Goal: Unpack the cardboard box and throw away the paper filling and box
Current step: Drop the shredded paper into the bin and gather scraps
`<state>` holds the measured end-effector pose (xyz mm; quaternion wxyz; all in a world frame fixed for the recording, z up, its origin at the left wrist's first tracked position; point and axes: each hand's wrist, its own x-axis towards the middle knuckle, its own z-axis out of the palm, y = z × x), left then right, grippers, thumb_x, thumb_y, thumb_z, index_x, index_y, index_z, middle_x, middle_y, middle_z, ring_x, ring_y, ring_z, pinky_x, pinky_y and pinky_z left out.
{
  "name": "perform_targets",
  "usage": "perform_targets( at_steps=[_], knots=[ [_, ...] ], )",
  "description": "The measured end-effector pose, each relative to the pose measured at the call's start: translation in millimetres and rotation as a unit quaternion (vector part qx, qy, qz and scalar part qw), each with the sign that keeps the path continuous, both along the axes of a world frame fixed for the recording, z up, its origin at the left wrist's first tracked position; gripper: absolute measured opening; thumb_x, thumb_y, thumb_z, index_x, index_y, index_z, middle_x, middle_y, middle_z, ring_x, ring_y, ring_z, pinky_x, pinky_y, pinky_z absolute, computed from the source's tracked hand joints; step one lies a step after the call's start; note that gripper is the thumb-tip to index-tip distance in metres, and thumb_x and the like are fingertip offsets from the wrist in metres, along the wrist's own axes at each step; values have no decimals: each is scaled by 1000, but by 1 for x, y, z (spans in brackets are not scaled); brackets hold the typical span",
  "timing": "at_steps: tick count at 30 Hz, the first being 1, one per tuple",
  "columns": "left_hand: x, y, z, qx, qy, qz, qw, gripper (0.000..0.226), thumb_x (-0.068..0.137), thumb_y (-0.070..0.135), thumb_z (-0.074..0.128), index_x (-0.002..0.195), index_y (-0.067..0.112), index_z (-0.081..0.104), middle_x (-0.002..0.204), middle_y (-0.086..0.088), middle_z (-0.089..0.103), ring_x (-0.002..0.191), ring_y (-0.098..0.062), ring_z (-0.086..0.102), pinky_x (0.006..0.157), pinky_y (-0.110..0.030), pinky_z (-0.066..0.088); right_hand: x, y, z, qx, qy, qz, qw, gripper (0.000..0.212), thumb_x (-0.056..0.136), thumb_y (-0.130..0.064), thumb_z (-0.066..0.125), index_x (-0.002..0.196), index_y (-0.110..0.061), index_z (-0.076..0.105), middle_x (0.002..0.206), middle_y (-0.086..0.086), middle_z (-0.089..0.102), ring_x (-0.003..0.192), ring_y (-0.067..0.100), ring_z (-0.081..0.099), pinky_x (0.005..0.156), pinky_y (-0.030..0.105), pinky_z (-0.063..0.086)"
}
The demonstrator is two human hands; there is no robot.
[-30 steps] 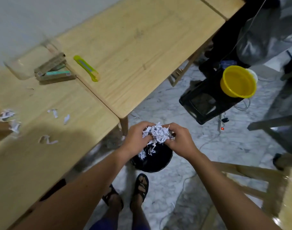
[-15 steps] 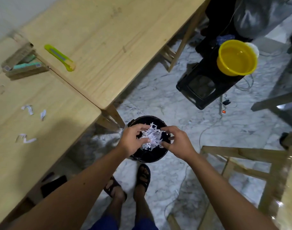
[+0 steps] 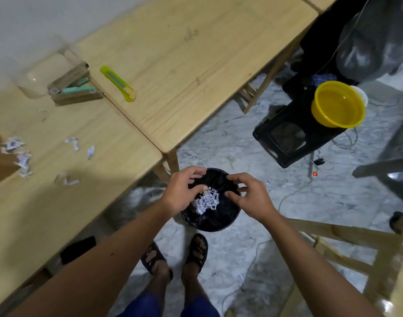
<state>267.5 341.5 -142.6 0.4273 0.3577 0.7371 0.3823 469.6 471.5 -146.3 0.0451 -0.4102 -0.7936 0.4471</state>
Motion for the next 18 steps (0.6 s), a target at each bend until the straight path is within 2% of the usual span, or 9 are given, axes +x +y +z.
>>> perform_targets(
  at_steps=[5, 7, 10, 15, 18],
  knots=[
    [-55, -28, 48, 47, -7, 110, 993, 54, 84, 15, 83, 133, 27, 65, 118, 18, 69, 111, -3, 66, 98, -21, 55, -73, -3, 43, 35, 58, 44, 997, 35, 85, -22, 81, 118, -22, 71, 116, -9, 69, 104, 3, 65, 85, 20, 58],
    [-86, -48, 64, 81, -1, 172, 982, 55, 81, 17, 86, 131, 29, 65, 123, 13, 71, 115, -7, 67, 99, -26, 55, -113, -11, 61, 48, 88, 72, 992, 35, 86, -24, 81, 119, -22, 70, 116, -9, 69, 103, 5, 66, 82, 18, 57],
    [-131, -89, 78, 113, 19, 256, 960, 56, 80, 11, 87, 131, 17, 66, 122, 3, 73, 117, -8, 67, 103, -33, 54, -178, -33, 81, 41, 124, 121, 984, 39, 85, -24, 81, 122, -23, 69, 114, -10, 70, 101, 5, 67, 83, 19, 56],
    [-180, -170, 77, 81, 84, 335, 935, 59, 78, 15, 89, 131, 16, 65, 124, 2, 72, 118, -8, 65, 105, -32, 52, -269, -85, 82, 32, 140, 225, 964, 49, 80, -28, 85, 125, -26, 66, 120, -13, 67, 105, 6, 64, 88, 32, 57],
    [-191, -215, 60, 57, 195, 349, 915, 60, 75, 28, 89, 129, 15, 65, 123, 3, 71, 116, -14, 66, 101, -40, 53, -306, -109, 67, 68, 142, 288, 945, 60, 77, -40, 85, 130, -26, 62, 132, -10, 61, 121, 11, 58, 98, 42, 52]
  ],
)
